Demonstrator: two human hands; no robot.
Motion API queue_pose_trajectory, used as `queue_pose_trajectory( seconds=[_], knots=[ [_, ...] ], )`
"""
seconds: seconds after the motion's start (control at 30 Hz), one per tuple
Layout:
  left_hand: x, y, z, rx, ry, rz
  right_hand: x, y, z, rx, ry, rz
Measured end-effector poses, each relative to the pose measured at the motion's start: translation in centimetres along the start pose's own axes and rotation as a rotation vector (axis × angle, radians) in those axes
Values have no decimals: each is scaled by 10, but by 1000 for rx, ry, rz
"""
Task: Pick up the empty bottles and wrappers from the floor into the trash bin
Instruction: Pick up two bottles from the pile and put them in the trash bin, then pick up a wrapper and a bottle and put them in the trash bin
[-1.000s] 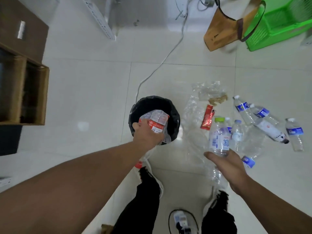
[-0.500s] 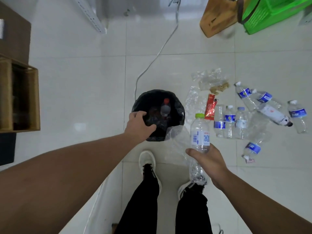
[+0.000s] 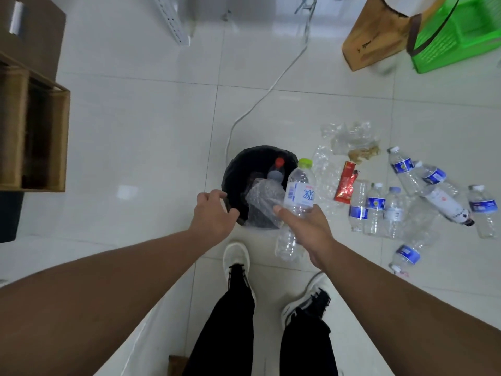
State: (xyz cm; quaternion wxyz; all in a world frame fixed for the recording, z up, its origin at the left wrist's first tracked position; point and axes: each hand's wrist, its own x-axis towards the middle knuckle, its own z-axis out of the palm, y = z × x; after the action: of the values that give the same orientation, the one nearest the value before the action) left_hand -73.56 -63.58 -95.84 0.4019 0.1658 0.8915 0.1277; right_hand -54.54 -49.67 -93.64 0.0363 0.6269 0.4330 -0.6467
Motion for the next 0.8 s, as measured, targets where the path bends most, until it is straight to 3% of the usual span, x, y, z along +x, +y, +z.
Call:
queue_pose_trajectory(
  seconds=[0.27,0.5,0.8],
  knots=[
    [5,-14,-5,6,-8,26,39,4,16,-208,33,-78],
    [7,0,-8,22,-45,36,21,25,-34,-291,94,1],
    [-18,53,15,92,-121,132,-19,59,-118,-179,177,52]
  ],
)
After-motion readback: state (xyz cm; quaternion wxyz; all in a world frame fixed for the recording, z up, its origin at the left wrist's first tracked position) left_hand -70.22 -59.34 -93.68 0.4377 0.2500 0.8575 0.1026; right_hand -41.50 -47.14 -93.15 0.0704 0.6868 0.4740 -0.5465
